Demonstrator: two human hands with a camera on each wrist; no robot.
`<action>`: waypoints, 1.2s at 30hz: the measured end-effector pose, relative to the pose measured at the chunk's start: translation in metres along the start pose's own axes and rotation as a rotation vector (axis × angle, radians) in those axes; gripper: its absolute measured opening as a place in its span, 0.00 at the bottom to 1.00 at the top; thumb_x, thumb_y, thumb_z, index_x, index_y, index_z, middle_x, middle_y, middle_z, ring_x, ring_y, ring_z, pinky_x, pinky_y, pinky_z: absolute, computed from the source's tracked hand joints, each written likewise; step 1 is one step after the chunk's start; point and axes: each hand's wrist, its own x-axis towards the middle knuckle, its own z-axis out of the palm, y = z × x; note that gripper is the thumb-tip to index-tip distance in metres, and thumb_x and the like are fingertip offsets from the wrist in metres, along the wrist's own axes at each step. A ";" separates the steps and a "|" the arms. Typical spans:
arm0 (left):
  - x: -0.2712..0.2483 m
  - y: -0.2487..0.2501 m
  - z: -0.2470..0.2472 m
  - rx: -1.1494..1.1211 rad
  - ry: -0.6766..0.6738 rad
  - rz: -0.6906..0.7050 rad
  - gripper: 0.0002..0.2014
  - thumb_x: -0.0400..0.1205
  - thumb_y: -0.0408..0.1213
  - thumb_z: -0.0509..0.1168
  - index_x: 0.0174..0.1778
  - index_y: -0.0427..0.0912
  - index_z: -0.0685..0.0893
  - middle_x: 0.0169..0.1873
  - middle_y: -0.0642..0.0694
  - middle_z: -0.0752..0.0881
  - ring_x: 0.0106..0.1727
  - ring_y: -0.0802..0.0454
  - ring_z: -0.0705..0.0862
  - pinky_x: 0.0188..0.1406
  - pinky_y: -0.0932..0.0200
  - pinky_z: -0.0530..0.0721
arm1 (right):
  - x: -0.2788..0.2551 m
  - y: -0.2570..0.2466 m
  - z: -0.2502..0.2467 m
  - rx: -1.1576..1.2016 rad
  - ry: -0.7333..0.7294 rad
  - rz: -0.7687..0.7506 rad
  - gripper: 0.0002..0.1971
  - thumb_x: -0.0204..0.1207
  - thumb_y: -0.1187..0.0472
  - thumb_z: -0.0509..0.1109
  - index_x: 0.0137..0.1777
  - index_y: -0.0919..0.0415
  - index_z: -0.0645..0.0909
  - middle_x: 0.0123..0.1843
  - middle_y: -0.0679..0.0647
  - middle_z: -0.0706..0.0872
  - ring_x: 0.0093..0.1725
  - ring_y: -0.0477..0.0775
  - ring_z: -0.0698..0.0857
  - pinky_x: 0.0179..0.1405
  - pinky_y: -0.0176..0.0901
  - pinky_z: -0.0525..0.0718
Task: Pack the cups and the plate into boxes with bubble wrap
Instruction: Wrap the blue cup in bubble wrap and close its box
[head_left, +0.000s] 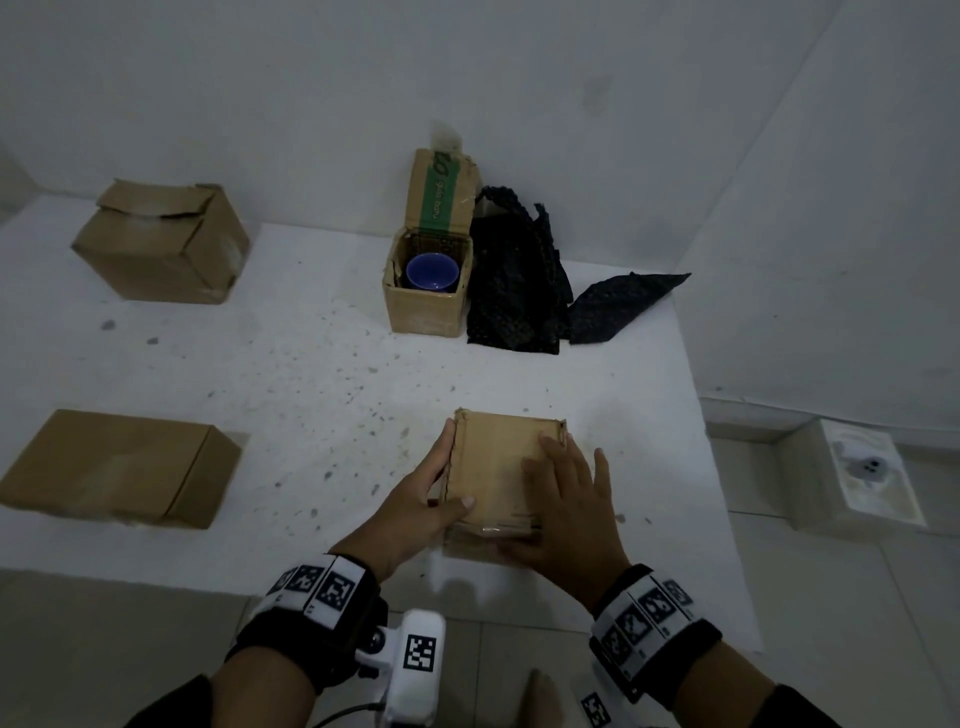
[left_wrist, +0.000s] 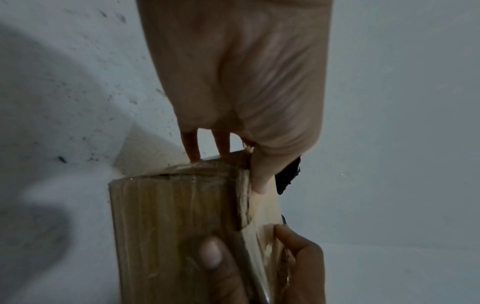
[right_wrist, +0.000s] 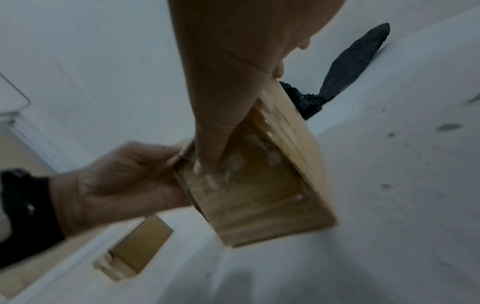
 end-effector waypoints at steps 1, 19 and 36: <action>0.001 -0.001 -0.001 0.003 -0.007 0.003 0.39 0.81 0.32 0.65 0.77 0.66 0.48 0.76 0.58 0.63 0.72 0.63 0.65 0.46 0.83 0.76 | 0.000 0.001 0.001 0.003 -0.004 -0.003 0.44 0.59 0.22 0.56 0.62 0.58 0.71 0.70 0.66 0.77 0.69 0.73 0.75 0.66 0.78 0.68; 0.011 -0.015 -0.011 0.112 -0.084 0.084 0.43 0.80 0.37 0.67 0.79 0.62 0.42 0.81 0.57 0.55 0.78 0.60 0.59 0.61 0.78 0.72 | -0.004 -0.010 -0.008 0.235 0.000 0.081 0.44 0.62 0.40 0.77 0.74 0.57 0.64 0.82 0.60 0.54 0.79 0.64 0.58 0.78 0.60 0.61; 0.021 0.005 -0.014 0.393 -0.016 0.169 0.56 0.69 0.39 0.77 0.80 0.52 0.39 0.80 0.50 0.52 0.79 0.53 0.54 0.71 0.59 0.60 | -0.001 0.004 -0.021 0.202 -0.233 0.107 0.48 0.60 0.33 0.74 0.76 0.44 0.54 0.82 0.51 0.46 0.81 0.60 0.50 0.78 0.69 0.52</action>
